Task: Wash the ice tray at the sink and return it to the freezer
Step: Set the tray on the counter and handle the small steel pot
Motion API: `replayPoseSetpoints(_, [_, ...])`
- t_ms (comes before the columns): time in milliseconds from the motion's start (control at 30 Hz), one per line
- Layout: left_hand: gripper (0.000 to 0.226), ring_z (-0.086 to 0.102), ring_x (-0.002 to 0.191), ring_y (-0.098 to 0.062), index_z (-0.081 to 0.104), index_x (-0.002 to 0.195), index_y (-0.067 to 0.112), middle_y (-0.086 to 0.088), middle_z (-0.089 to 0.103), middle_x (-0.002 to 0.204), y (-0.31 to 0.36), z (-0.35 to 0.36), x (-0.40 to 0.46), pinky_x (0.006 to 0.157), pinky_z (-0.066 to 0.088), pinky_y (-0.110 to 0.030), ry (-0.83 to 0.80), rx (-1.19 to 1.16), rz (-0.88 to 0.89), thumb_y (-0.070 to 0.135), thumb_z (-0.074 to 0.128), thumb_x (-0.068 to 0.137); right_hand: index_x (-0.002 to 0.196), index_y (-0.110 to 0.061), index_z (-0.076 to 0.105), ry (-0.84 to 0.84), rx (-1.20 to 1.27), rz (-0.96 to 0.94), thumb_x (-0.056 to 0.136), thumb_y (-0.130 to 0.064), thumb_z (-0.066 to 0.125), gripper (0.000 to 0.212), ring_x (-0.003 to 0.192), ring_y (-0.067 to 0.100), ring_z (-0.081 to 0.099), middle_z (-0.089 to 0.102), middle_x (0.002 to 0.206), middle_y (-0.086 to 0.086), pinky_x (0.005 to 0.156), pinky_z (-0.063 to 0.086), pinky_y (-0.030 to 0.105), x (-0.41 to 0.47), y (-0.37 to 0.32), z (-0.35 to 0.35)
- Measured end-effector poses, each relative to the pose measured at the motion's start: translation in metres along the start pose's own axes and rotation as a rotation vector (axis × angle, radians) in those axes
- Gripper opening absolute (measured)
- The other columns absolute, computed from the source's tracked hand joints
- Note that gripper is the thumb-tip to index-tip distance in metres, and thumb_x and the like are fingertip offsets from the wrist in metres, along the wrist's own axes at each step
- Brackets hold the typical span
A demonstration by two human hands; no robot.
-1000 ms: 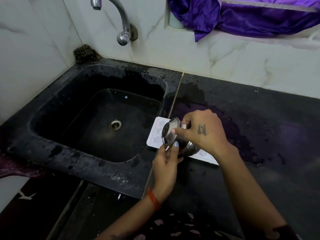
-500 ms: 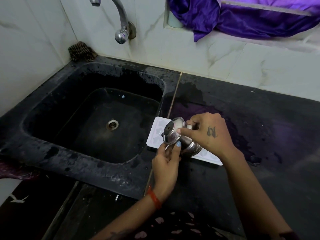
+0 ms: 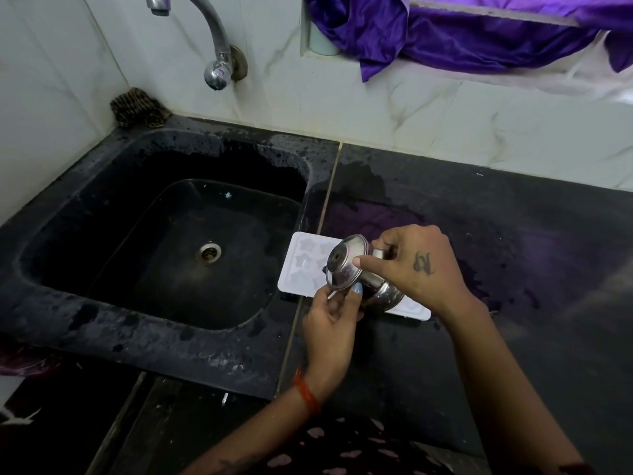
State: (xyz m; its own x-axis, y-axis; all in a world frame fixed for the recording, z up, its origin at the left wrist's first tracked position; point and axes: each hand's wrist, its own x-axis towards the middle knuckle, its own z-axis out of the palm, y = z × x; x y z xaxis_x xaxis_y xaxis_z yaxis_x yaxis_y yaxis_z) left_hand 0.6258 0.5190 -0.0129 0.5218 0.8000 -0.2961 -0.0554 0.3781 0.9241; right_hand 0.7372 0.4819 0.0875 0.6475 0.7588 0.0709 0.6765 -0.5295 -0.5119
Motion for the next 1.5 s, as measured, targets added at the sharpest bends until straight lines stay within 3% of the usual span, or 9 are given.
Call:
replayPoseSetpoints(133, [0.011,0.070,0.092,-0.023,0.060,0.097,0.015,-0.013,0.073,0.096,-0.002,0.003,0.000,0.081,0.057,-0.037,0.002,-0.004,-0.026,0.018,0.064,0.087,0.062,-0.016,0.063,-0.008,-0.061,-0.013,0.073,-0.048,0.070,0.035,0.064,0.018,0.060,0.065,0.062,0.000,0.062,0.049,0.033,-0.001,0.000,0.000])
replayPoseSetpoints(433, [0.028,0.069,0.098,-0.024,0.058,0.110,0.001,-0.013,0.072,0.099,0.000,0.004,-0.004,0.080,0.058,-0.032,-0.027,-0.051,-0.053,0.020,0.061,0.089,0.062,-0.018,0.061,-0.031,-0.137,-0.026,0.075,-0.049,0.069,0.034,0.063,0.019,0.059,0.062,0.062,0.000,0.058,0.043,0.028,-0.001,-0.006,-0.002])
replayPoseSetpoints(667, [0.027,0.068,0.099,-0.026,0.058,0.108,0.000,-0.016,0.071,0.100,0.001,0.006,-0.006,0.080,0.058,-0.032,-0.043,-0.091,-0.056,0.020,0.061,0.089,0.050,-0.026,0.043,-0.027,-0.158,-0.042,0.077,-0.047,0.068,0.042,0.059,0.016,0.055,0.052,0.054,-0.007,0.051,0.035,0.025,-0.002,-0.008,-0.003])
replayPoseSetpoints(933, [0.013,0.070,0.093,-0.022,0.061,0.097,0.016,-0.012,0.074,0.095,-0.003,0.006,-0.006,0.081,0.057,-0.035,-0.024,-0.047,-0.007,0.020,0.066,0.086,0.054,-0.021,0.056,0.010,0.003,0.019,0.072,-0.043,0.073,0.033,0.060,0.015,0.059,0.063,0.058,-0.002,0.056,0.041,0.027,-0.007,0.005,-0.005])
replayPoseSetpoints(1100, [0.016,0.071,0.090,-0.017,0.062,0.099,0.014,-0.009,0.074,0.095,-0.005,0.008,-0.007,0.080,0.056,-0.034,-0.051,-0.032,0.010,0.019,0.067,0.085,0.053,-0.020,0.060,0.043,0.083,0.056,0.069,-0.043,0.077,0.033,0.058,0.013,0.060,0.064,0.056,-0.002,0.057,0.042,0.026,-0.012,0.016,-0.006])
replayPoseSetpoints(1500, [0.024,0.070,0.095,-0.019,0.063,0.107,0.011,-0.006,0.073,0.100,-0.009,0.016,-0.012,0.082,0.057,-0.035,-0.139,0.000,-0.011,0.021,0.066,0.085,0.057,-0.018,0.062,0.053,-0.026,0.089,0.073,-0.044,0.072,0.032,0.057,0.012,0.058,0.063,0.057,-0.002,0.056,0.042,0.027,-0.024,0.019,-0.017])
